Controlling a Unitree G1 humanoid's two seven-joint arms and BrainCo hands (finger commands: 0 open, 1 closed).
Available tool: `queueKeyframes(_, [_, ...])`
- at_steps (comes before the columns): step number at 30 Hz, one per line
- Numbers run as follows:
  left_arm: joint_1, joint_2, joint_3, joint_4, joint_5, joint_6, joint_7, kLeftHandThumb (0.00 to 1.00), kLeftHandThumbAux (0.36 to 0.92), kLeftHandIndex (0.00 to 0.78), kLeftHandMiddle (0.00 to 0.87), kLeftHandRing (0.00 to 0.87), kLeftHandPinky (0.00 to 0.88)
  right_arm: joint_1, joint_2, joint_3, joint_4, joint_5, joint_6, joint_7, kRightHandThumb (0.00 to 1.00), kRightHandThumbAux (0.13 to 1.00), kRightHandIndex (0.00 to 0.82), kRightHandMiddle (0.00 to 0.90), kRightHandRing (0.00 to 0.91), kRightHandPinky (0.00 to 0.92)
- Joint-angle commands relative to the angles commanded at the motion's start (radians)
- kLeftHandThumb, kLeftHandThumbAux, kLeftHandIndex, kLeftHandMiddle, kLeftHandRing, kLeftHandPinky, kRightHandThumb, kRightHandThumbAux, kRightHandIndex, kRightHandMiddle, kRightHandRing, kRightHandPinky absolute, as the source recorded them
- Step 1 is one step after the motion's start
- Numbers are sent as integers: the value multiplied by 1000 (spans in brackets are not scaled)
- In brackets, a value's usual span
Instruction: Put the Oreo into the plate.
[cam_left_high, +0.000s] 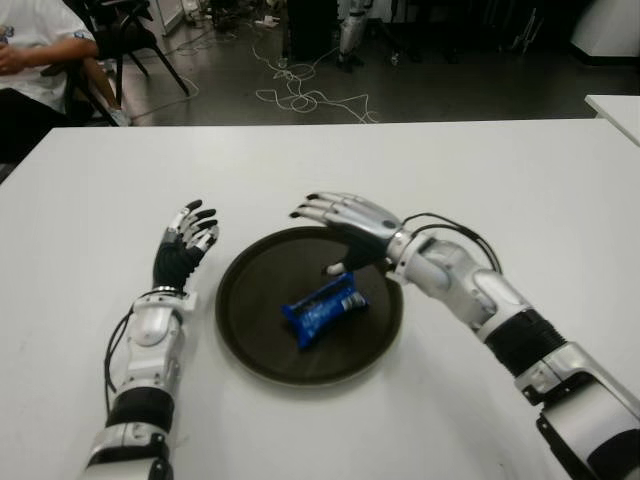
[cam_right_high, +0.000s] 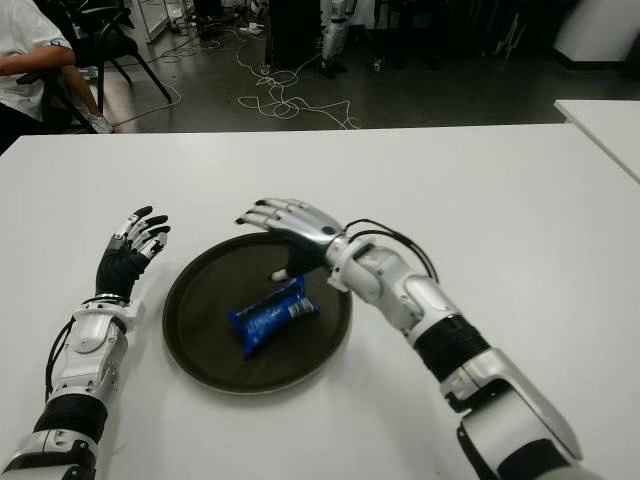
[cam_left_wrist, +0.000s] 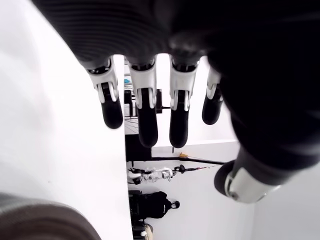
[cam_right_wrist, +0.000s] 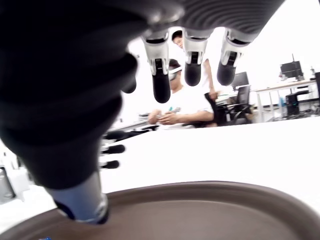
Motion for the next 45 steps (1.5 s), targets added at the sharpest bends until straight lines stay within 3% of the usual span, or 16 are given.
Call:
queueKeyframes(3, [-3, 3, -2, 7, 8, -2, 3, 131, 682, 150, 236, 208, 191, 2, -42, -20, 23, 14, -23, -1, 138, 808, 0, 0, 0, 0])
queueKeyframes(11, [-7, 6, 0, 14, 16, -5, 5, 122, 688, 150, 235, 206, 182, -34, -61, -38, 200, 12, -81, -73, 113, 818, 0, 0, 0, 0])
queueKeyframes(16, [-3, 10, -2, 15, 20, -10, 0, 121, 696, 152, 234, 200, 157, -64, -16, -83, 403, 64, -69, -135, 53, 827, 0, 3, 0, 0])
queueKeyframes(25, [-3, 15, 0, 31, 18, -32, -11, 111, 688, 148, 229, 194, 144, -152, 115, -295, 742, 304, 64, -177, 1, 756, 8, 44, 39, 47])
queueKeyframes(29, [-6, 17, -1, 35, 22, -31, -8, 110, 705, 147, 228, 198, 168, -156, 156, -440, 799, 467, 63, -135, 0, 748, 63, 100, 101, 111])
queueKeyframes(34, [-2, 20, -2, 23, 26, -22, 0, 97, 703, 147, 222, 189, 153, -176, 179, -590, 816, 638, 100, -50, 0, 744, 120, 164, 180, 219])
queueKeyframes(45, [1, 20, 2, 23, 22, -23, -4, 97, 697, 139, 214, 188, 150, -183, 199, -632, 815, 675, 121, -48, 0, 723, 174, 227, 237, 258])
